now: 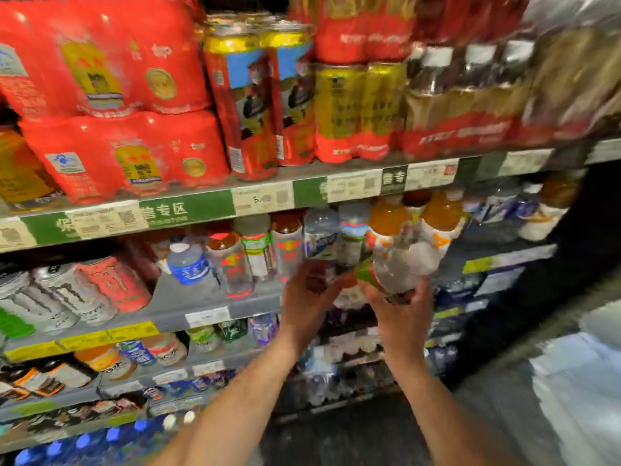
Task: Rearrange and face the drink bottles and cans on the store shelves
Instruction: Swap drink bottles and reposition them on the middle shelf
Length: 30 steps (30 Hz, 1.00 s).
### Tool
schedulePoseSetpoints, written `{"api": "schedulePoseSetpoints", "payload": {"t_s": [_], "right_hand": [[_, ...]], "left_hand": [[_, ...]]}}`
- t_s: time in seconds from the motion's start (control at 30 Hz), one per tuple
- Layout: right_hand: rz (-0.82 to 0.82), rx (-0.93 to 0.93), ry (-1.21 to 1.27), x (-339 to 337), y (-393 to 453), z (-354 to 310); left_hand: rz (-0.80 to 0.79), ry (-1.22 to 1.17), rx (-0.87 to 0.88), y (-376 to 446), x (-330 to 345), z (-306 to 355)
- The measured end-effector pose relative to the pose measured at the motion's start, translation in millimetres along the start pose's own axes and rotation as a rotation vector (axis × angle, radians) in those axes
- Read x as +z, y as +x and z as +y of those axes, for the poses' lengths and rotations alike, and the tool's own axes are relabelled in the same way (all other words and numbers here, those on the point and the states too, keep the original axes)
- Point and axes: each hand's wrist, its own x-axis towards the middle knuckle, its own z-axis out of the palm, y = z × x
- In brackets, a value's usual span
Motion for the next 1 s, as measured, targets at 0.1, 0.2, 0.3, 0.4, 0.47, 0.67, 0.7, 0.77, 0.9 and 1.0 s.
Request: {"api": "schedulePoseSetpoints", "payload": {"t_s": [0.1,0.2,0.3,0.4,0.47,0.67,0.7,0.77,0.9,1.0], "right_hand": [[-0.005,0.033,0.034,-46,39,10],[-0.019,0.051,0.039,-83,72,15],[-0.022,0.057,0.01,-111,94,19],[-0.045,0.078,0.037,-129,109,28],[-0.071,0.099,0.066,-135,116,32],[-0.135,0.145,0.129,-139,131,43],[-0.14,0.153,0.147,-140,133,45],[-0.153,0.164,0.175,-141,135,47],[-0.173,0.193,0.243,-141,137,46],[-0.191,0.194,0.277,-140,137,43]], "left_hand": [[0.097,0.036,0.058,8,60,10],[0.186,0.116,0.103,21,111,22],[0.291,0.174,0.094,29,149,39],[0.384,0.262,0.147,34,172,50],[0.415,0.331,0.199,37,180,54],[0.445,0.481,0.252,45,184,47],[0.449,0.485,0.25,46,185,48],[0.464,0.488,0.263,45,186,50],[0.475,0.5,0.257,44,191,58],[0.452,0.442,0.203,44,192,60]]}}
